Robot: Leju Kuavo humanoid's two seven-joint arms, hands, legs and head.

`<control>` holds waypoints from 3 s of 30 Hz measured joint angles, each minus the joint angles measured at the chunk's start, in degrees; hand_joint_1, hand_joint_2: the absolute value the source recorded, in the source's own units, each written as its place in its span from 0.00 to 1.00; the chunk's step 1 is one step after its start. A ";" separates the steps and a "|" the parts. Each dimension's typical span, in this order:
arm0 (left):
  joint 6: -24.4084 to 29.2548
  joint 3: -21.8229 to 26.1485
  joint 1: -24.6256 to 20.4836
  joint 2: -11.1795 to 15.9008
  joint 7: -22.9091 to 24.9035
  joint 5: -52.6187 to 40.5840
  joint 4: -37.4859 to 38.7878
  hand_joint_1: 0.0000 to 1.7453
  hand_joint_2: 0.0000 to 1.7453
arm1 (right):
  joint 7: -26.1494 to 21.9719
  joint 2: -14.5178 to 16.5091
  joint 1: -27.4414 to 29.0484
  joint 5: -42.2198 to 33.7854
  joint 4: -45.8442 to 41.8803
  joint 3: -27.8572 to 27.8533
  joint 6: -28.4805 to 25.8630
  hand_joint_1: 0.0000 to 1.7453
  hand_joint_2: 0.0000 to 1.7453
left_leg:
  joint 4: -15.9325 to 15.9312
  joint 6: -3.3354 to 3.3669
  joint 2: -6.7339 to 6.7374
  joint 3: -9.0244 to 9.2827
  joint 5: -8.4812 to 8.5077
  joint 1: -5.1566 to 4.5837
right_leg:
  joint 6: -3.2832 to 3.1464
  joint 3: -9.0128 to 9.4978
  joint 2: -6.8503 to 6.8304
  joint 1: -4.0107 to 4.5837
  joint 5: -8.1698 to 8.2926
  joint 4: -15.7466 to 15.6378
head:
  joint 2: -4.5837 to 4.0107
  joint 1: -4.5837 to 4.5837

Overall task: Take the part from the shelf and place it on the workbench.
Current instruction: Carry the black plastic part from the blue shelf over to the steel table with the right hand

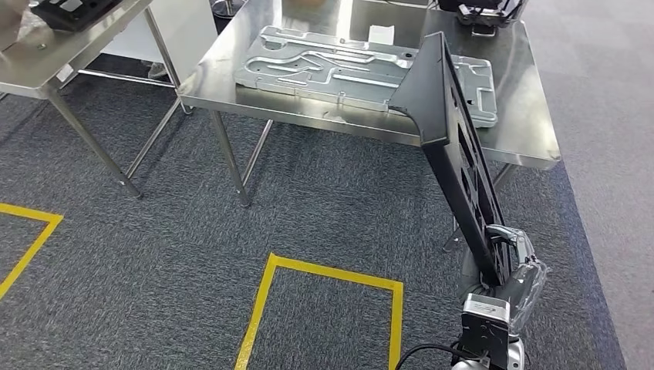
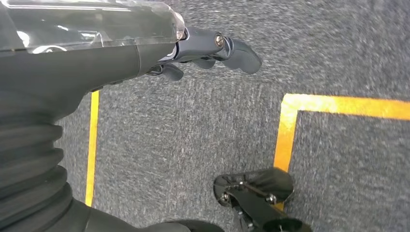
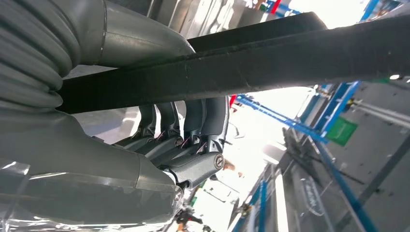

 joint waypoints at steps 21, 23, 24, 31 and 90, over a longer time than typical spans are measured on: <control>-5.11 3.01 -0.38 -0.29 -1.25 1.49 -0.02 0.00 1.00 | 1.02 -2.99 1.06 -4.33 -0.81 4.03 0.00 1.00 1.00 | 1.94 -1.76 -6.97 -0.22 -1.10 0.25 | -1.28 5.38 7.49 -0.10 4.98 -11.45 | 0.01 -0.35; -5.29 3.02 -0.57 -0.30 -1.08 1.28 -0.02 0.00 1.00 | 1.02 -3.24 1.10 -4.33 -0.81 4.08 0.00 1.00 1.00 | 1.47 -0.83 -5.71 -0.07 -0.60 0.34 | -0.61 5.00 6.75 -0.18 4.77 -11.12 | 0.00 -0.29; -5.32 3.02 -0.54 -0.31 -0.95 1.12 -0.02 0.00 1.00 | 1.02 -3.38 1.03 -4.33 -0.81 4.09 0.00 1.00 1.00 | 1.17 -0.36 -5.08 -0.07 -0.34 0.43 | -0.38 4.32 5.27 -0.09 3.81 -9.80 | 0.00 -0.19; -5.13 3.03 -0.30 -0.32 0.27 0.48 -0.02 0.00 1.00 | 1.02 -3.87 0.76 -4.33 -0.72 4.41 0.00 1.00 1.00 | 1.03 0.23 -1.83 -0.51 -0.09 0.07 | -0.02 0.42 0.43 -0.05 0.24 0.09 | 0.00 0.02; -5.32 6.65 -0.29 -1.31 2.53 -2.05 -0.30 0.00 1.00 | 11.58 -5.24 2.75 8.88 0.09 3.72 2.76 1.00 1.00 | 3.86 0.43 -4.96 5.27 -4.16 -2.67 | -3.59 2.09 0.63 0.74 7.41 -10.34 | 0.02 -0.96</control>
